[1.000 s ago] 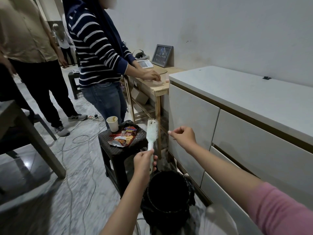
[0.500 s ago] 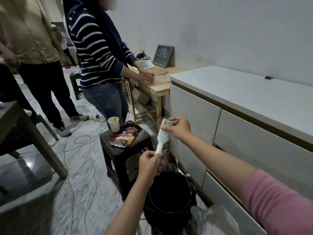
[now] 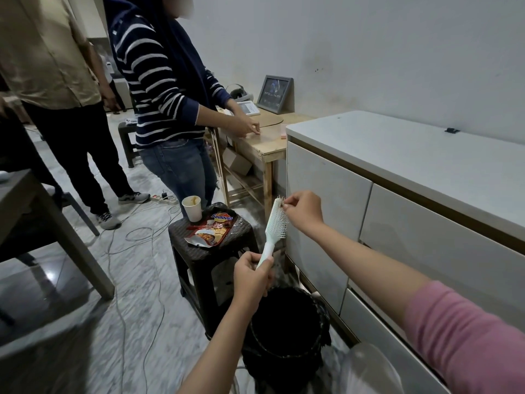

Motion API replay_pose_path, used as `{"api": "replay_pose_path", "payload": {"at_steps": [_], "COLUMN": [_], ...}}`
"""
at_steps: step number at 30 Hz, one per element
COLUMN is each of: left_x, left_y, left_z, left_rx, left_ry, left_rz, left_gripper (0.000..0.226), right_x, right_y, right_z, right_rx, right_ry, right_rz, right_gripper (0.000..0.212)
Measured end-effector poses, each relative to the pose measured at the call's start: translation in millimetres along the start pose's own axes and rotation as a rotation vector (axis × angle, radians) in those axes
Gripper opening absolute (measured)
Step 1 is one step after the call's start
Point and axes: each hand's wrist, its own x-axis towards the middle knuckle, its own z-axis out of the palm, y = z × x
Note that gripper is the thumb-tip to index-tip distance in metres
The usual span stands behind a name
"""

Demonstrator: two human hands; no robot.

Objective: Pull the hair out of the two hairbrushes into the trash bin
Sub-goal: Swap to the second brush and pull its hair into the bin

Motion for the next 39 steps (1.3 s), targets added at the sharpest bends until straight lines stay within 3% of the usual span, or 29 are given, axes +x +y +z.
{"api": "replay_pose_path", "payload": {"at_steps": [8, 17, 24, 28, 34, 39], "left_x": [5.3, 7.6, 14.6, 20.8, 17.6, 16.1], "left_y": [-3.8, -6.6, -7.4, -9.1, -5.8, 2.4], "left_z": [4.0, -6.8, -19.1, -23.9, -20.6, -19.1], "left_rx": [0.037, -0.064, -0.149, -0.182, -0.156, -0.188], "left_ry": [0.022, 0.102, 0.277, 0.348, 0.323, 0.276], "left_rz": [-0.129, -0.267, -0.360, -0.388, -0.397, -0.374], "left_gripper": [0.015, 0.014, 0.022, 0.022, 0.019, 0.022], "right_x": [-5.7, -11.5, -14.2, -13.9, -18.8, -11.7], "right_y": [9.4, 16.5, 33.9, 44.2, 58.4, 60.6], "right_z": [2.6, 7.1, -2.9, -2.9, -0.4, 0.5], "right_rx": [-0.030, 0.245, 0.287, 0.166, 0.004, -0.037], "right_ry": [-0.004, 0.016, 0.088, -0.017, -0.253, -0.284], "right_rz": [0.037, 0.181, 0.273, 0.305, 0.374, 0.369], "right_gripper": [0.015, 0.007, 0.007, 0.013, 0.023, 0.022]}}
